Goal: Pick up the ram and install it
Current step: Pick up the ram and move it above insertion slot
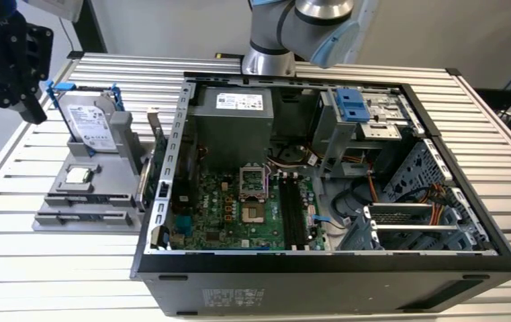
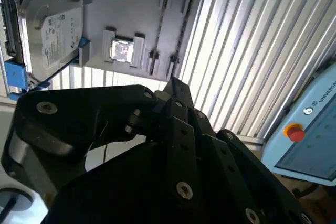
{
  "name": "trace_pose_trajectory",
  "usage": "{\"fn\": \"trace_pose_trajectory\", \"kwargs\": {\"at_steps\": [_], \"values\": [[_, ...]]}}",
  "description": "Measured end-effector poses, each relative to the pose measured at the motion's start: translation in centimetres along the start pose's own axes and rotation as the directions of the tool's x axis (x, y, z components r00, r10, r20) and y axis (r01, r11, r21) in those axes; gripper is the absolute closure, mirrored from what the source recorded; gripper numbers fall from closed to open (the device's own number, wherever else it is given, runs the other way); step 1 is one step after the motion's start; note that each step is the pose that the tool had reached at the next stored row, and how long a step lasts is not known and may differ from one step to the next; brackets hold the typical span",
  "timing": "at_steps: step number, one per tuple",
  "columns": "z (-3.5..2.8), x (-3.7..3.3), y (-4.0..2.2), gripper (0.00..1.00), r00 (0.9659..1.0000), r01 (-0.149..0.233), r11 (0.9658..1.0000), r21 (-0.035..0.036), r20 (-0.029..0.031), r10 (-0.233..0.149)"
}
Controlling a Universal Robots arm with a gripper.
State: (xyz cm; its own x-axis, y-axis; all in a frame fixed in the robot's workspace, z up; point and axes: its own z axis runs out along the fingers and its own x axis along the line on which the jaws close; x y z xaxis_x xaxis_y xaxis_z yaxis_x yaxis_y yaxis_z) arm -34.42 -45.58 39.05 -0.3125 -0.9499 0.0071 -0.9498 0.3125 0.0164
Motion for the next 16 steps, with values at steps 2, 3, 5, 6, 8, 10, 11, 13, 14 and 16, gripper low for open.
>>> {"fn": "trace_pose_trajectory", "kwargs": {"at_steps": [2, 3, 5, 6, 8, 10, 11, 13, 14, 16], "values": [[0.01, 0.00, 0.00, 1.00, 0.9993, 0.036, 0.9993, 0.0015, -0.0004, -0.036], [0.03, 0.00, 0.00, 1.00, 0.9986, 0.052, 0.9986, 0.0030, -0.0002, -0.052], [0.07, -0.01, 0.00, 1.00, 0.9966, 0.083, 0.9965, 0.0076, 0.0006, -0.083], [0.08, -0.01, 0.00, 1.00, 0.9953, 0.097, 0.9953, 0.0100, 0.0008, -0.097], [0.11, -0.04, 0.02, 1.00, 0.9927, 0.121, 0.9926, 0.0152, 0.0015, -0.121], [0.14, -0.07, 0.03, 1.00, 0.9911, 0.133, 0.9909, 0.0190, 0.0020, -0.133], [0.15, -0.08, 0.02, 1.00, 0.9909, 0.134, 0.9908, 0.0197, 0.0021, -0.134], [0.14, -0.08, 0.02, 1.00, 0.9909, 0.135, 0.9907, 0.0198, 0.0021, -0.135], [0.14, -0.08, 0.02, 1.00, 0.9908, 0.135, 0.9907, 0.0198, 0.0021, -0.135], [0.14, -0.08, 0.02, 1.00, 0.9908, 0.135, 0.9906, 0.0198, 0.0021, -0.136]]}}
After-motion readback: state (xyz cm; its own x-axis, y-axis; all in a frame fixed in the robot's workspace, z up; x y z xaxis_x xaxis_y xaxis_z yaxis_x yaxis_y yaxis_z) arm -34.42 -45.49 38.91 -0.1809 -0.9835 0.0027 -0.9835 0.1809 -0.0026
